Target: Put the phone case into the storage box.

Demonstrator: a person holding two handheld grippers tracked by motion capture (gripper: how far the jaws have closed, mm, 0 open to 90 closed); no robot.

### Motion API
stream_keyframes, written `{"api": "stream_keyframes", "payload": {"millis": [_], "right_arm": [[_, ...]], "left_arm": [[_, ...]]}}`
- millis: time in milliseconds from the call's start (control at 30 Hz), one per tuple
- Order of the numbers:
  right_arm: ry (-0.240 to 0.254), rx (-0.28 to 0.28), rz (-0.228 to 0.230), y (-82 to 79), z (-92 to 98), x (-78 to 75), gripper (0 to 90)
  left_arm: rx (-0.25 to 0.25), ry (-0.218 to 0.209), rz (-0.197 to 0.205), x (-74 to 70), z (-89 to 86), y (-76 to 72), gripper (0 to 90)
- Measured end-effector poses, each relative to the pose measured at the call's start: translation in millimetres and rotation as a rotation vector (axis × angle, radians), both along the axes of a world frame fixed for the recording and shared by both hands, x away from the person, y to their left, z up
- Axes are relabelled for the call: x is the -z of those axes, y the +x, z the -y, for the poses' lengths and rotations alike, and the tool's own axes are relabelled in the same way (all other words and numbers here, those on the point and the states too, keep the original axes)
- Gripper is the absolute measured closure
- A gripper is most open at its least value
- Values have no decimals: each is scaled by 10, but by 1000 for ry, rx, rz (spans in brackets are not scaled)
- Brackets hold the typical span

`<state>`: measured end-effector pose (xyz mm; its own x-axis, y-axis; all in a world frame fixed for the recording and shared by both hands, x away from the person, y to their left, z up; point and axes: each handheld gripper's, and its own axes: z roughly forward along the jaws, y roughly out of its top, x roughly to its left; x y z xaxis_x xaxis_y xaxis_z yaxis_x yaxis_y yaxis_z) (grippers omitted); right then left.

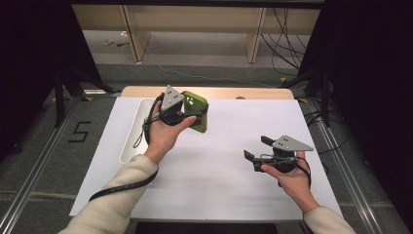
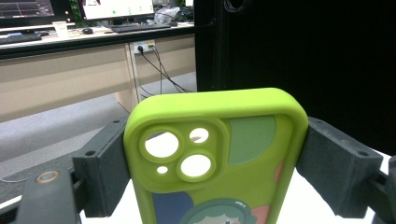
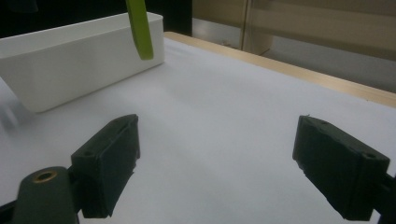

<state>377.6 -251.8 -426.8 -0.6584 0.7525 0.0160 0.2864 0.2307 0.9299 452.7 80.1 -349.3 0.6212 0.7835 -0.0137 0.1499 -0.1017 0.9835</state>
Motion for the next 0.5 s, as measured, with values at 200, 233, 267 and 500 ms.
{"api": "stream_keyframes", "payload": {"millis": [200, 233, 267, 500], "right_arm": [[3, 0, 3, 0, 2, 2, 158], [3, 1, 3, 0, 3, 1, 158], [3, 1, 2, -1, 3, 1, 158], [5, 0, 3, -1, 5, 4, 159]], "left_arm": [[-11, -1, 0, -14, -42, 17, 162], [-14, -3, -1, -17, -49, 18, 162], [-16, -3, -1, -21, -59, 21, 162], [-32, -8, -3, -45, -116, 41, 163]]}}
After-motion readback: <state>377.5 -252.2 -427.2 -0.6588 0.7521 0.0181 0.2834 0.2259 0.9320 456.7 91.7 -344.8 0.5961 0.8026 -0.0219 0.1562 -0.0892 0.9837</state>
